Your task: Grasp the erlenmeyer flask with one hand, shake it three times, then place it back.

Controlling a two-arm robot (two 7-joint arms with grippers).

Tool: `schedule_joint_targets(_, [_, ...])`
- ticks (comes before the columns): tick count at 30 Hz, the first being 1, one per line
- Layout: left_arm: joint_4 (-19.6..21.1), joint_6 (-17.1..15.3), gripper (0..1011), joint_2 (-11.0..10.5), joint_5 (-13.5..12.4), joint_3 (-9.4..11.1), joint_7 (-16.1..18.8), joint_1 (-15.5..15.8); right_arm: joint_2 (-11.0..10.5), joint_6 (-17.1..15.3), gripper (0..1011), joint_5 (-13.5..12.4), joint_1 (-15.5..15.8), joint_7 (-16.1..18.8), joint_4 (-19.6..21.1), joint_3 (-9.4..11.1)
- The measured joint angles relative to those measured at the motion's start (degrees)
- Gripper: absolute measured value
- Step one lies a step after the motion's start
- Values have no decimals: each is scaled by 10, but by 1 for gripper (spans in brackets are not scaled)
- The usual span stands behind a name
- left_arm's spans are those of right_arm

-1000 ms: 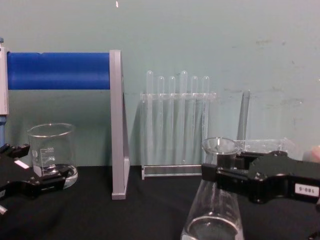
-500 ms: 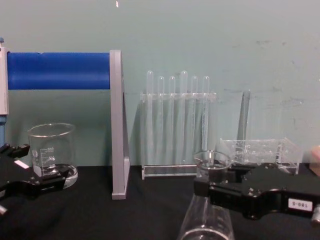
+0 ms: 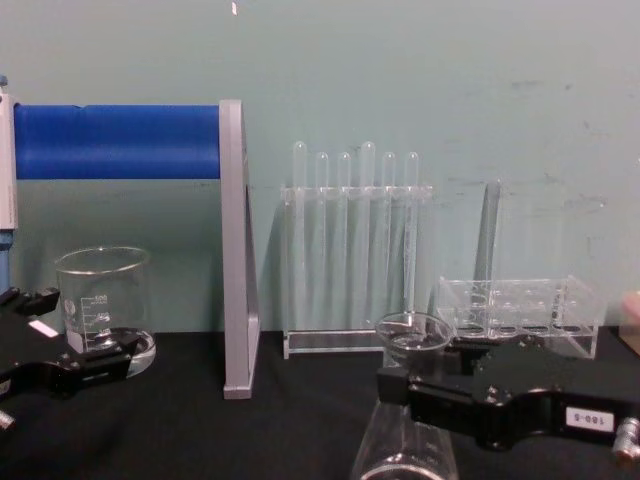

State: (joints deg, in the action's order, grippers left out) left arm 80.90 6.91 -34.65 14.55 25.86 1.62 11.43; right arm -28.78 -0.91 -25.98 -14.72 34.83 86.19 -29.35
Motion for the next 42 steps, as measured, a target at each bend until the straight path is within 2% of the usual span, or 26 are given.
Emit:
schedule_joint_targets(14, [0, 0, 1001, 0, 0, 0, 0, 0, -1, -4, 448, -6, -3, -2, -7, -5])
schedule_joint_targets(42, [0, 0, 1001, 0, 0, 0, 0, 0, -2, -19, 448, -21, 0, -13, -9, -1])
